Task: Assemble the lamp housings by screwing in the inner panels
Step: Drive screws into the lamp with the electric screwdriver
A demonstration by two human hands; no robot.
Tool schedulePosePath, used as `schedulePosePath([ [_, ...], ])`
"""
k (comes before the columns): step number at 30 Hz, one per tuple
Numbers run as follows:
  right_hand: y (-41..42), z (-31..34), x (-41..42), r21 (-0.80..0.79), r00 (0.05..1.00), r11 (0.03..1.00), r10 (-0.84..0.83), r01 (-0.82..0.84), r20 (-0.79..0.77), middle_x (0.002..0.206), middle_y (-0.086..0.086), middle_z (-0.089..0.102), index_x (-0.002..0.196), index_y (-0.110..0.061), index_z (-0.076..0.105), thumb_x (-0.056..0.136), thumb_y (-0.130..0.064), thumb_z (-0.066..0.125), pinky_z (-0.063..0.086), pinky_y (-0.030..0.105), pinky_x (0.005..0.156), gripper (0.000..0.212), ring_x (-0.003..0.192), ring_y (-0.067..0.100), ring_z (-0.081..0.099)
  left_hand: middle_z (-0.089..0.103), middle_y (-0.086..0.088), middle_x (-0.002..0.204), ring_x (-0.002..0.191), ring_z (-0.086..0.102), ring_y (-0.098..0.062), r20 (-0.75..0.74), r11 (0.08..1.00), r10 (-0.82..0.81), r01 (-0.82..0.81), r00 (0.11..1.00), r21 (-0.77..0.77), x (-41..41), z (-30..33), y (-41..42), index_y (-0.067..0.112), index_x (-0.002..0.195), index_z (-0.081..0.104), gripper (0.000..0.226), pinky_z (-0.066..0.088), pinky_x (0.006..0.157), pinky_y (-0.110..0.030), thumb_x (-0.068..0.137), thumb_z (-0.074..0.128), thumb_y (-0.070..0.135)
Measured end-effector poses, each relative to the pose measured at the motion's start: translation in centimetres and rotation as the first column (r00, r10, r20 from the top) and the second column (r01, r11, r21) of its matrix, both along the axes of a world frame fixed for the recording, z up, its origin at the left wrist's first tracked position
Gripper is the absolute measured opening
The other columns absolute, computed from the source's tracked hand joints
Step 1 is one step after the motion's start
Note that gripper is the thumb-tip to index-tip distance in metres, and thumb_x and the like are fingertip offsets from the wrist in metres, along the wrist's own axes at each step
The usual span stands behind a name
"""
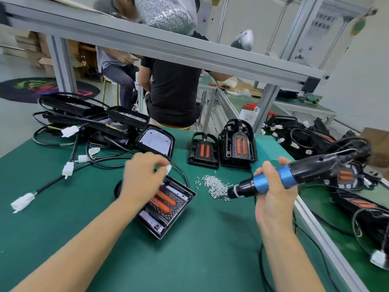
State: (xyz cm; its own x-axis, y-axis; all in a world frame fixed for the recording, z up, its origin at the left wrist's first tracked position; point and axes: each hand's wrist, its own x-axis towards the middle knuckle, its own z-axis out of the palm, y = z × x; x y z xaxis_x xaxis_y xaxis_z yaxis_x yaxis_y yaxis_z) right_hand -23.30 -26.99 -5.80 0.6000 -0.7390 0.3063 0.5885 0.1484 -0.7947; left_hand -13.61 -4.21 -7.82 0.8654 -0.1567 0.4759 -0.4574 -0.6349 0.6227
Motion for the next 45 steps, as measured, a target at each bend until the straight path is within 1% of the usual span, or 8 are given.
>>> schedulePosePath([
  [4, 0.7, -0.2, 0.1, -0.001, 1.000, 1.000, 0.009, -0.009, -0.012, 0.069, -0.006, 0.059, 0.105, -0.023, 0.054, 0.088, 0.003, 0.063, 0.047, 0.030, 0.074, 0.032, 0.067, 0.014, 0.055, 0.071, 0.011, 0.095, 0.096, 0.059, -0.013, -0.080, 0.843, -0.290, 0.294, 0.954, 0.450, 1.7, 1.6, -6.8, 0.028, 0.091, 0.073, 0.018, 0.035, 0.094, -0.031, 0.088, 0.056, 0.023],
  [9, 0.6, -0.4, 0.0, -0.003, 1.000, 1.000, 0.019, -0.019, -0.012, 0.071, 0.000, 0.056, 0.105, -0.024, 0.055, 0.088, 0.003, 0.063, 0.043, 0.035, 0.077, 0.033, 0.069, 0.018, 0.053, 0.056, 0.004, 0.079, 0.082, 0.052, -0.019, -0.240, 0.594, -0.281, 0.365, 0.929, 0.717, 4.2, 0.4, -11.0, 0.027, 0.075, 0.055, 0.023, 0.026, 0.083, -0.036, 0.084, 0.054, 0.006],
  [24, 0.1, -0.5, -0.2, 0.009, 0.999, 0.999, 0.040, -0.040, -0.026, 0.069, -0.006, 0.060, 0.104, -0.024, 0.055, 0.087, 0.002, 0.064, 0.046, 0.035, 0.080, 0.032, 0.071, 0.015, 0.057, 0.036, 0.001, 0.057, 0.055, 0.034, -0.019, -0.217, 0.421, -0.277, 0.322, 0.936, 0.848, 4.6, -0.5, -11.7, 0.016, 0.058, 0.032, 0.036, 0.032, 0.099, -0.039, 0.085, 0.047, -0.003],
  [28, 0.3, -0.4, -0.2, 0.020, 0.999, 0.999, 0.038, -0.037, -0.031, 0.070, -0.005, 0.060, 0.104, -0.024, 0.056, 0.087, 0.002, 0.064, 0.046, 0.034, 0.077, 0.032, 0.070, 0.016, 0.056, 0.032, -0.001, 0.059, 0.054, 0.028, -0.019, -0.272, 0.383, -0.288, 0.371, 0.918, 0.846, 4.5, -0.3, -11.8, 0.013, 0.059, 0.030, 0.032, 0.035, 0.057, -0.029, 0.082, 0.047, 0.000],
  [31, 0.3, -0.1, -0.4, 0.040, 0.999, 0.998, 0.046, -0.045, -0.022, 0.070, -0.007, 0.059, 0.102, -0.025, 0.057, 0.087, 0.001, 0.065, 0.046, 0.032, 0.075, 0.030, 0.067, 0.015, 0.057, 0.046, -0.003, 0.060, 0.060, 0.044, -0.026, -0.350, 0.605, -0.332, 0.482, 0.876, 0.634, 4.4, 0.4, -11.7, 0.010, 0.061, 0.048, 0.021, 0.039, 0.054, -0.028, 0.081, 0.052, 0.003],
  [35, 0.1, 0.2, -0.8, 0.061, 0.998, 0.996, 0.064, -0.064, 0.005, 0.070, -0.008, 0.060, 0.102, -0.025, 0.056, 0.088, -0.002, 0.064, 0.047, 0.029, 0.074, 0.028, 0.066, 0.013, 0.057, 0.062, 0.006, 0.065, 0.052, 0.052, 0.001, -0.366, 0.886, -0.443, 0.462, 0.818, -0.039, 3.8, 2.1, -10.0, 0.012, 0.076, 0.069, 0.009, 0.043, 0.054, -0.013, 0.078, 0.066, 0.004],
  [39, 0.2, 0.6, -1.2, 0.125, 0.994, 0.987, 0.097, -0.104, 0.059, 0.070, -0.008, 0.059, 0.104, -0.024, 0.053, 0.088, -0.006, 0.065, 0.051, 0.024, 0.068, 0.027, 0.064, 0.012, 0.057, 0.066, 0.002, 0.067, 0.058, 0.056, -0.004, -0.388, 0.744, -0.611, 0.332, 0.691, -0.580, 2.2, 2.6, -6.6, 0.017, 0.091, 0.073, 0.021, 0.050, 0.061, -0.016, 0.086, 0.063, -0.001],
  [45, 1.2, 1.7, -1.4, 0.249, 0.972, 0.947, 0.163, -0.202, 0.169, 0.071, -0.007, 0.055, 0.101, -0.024, 0.053, 0.081, -0.010, 0.066, 0.053, 0.023, 0.066, 0.028, 0.061, 0.010, 0.059, 0.072, -0.007, 0.075, 0.060, 0.063, -0.010, -0.416, 0.586, -0.664, 0.086, 0.621, -0.806, -0.2, 1.5, -2.0, 0.001, 0.090, 0.067, 0.010, 0.053, 0.057, -0.018, 0.087, 0.059, -0.004],
])
